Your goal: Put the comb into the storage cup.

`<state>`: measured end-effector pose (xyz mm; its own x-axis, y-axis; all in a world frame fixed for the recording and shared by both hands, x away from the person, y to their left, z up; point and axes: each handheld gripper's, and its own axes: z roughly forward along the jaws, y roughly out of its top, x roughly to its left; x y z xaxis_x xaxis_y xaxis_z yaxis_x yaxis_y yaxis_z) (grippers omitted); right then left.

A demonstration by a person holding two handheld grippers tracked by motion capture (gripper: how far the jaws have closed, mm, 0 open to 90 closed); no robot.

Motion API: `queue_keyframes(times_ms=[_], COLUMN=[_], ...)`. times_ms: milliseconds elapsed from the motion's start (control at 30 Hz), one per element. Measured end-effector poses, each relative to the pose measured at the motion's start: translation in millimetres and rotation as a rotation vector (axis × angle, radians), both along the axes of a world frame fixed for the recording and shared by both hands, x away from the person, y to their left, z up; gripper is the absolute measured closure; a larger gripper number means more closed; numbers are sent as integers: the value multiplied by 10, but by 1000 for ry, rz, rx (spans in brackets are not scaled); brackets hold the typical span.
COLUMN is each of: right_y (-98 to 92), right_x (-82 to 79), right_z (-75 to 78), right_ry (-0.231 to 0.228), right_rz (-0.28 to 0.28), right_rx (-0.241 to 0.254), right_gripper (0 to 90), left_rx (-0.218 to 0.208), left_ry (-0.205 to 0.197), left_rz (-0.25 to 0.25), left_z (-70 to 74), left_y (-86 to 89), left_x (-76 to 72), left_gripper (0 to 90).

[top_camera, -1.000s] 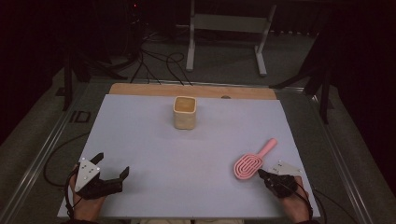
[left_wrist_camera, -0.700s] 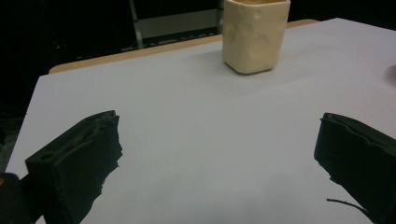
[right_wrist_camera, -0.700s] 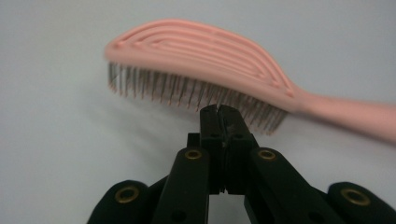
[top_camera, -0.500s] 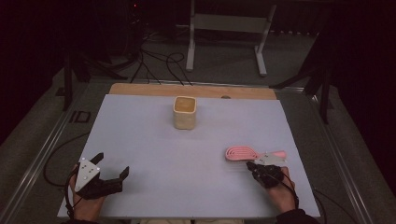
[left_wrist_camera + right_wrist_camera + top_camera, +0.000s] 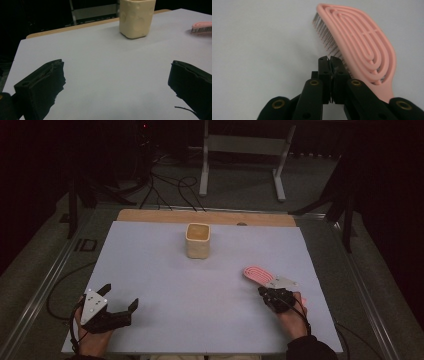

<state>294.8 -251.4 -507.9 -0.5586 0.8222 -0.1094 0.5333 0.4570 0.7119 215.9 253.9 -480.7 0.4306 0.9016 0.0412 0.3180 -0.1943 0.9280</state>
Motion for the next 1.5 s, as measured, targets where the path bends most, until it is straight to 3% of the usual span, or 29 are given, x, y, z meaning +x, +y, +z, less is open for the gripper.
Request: queue_keyframes(times_ms=[267,400,600,833,967,1167,1267,1300,1500], right_y=[-39,-59,-119,-270,-363,-541,-606,-691,-801], right_x=[8,-21,-84,-164,-307,-540,-619,-720,-817], right_z=[-25,-35,89,325,441,548,536,500,465], right_ry=[11,7,-52,-130,-212,-289,-298,-305,-317], right_rz=[-11,-4,4,-54,-68,-83,-92,-116,-138], right_rx=[4,27,109,237,290,331,346,373,388], right_gripper=[864,776,609,373,256,190,172,162,140], left_rx=[-3,0,1,0,-2,12,17,17,12], left_ry=[2,3,4,0,-3,-25,-31,-37,-43], left_rz=[1,3,4,6,2,8,7,1,-8], left_z=[-6,-6,-6,6,29,68,69,69,61], left_y=[1,2,1,10,16,1,-8,-14,-15], left_x=[3,4,5,1,-3,-23,-26,-29,-31], left_gripper=[12,12,12,11,10,3,2,1,0])
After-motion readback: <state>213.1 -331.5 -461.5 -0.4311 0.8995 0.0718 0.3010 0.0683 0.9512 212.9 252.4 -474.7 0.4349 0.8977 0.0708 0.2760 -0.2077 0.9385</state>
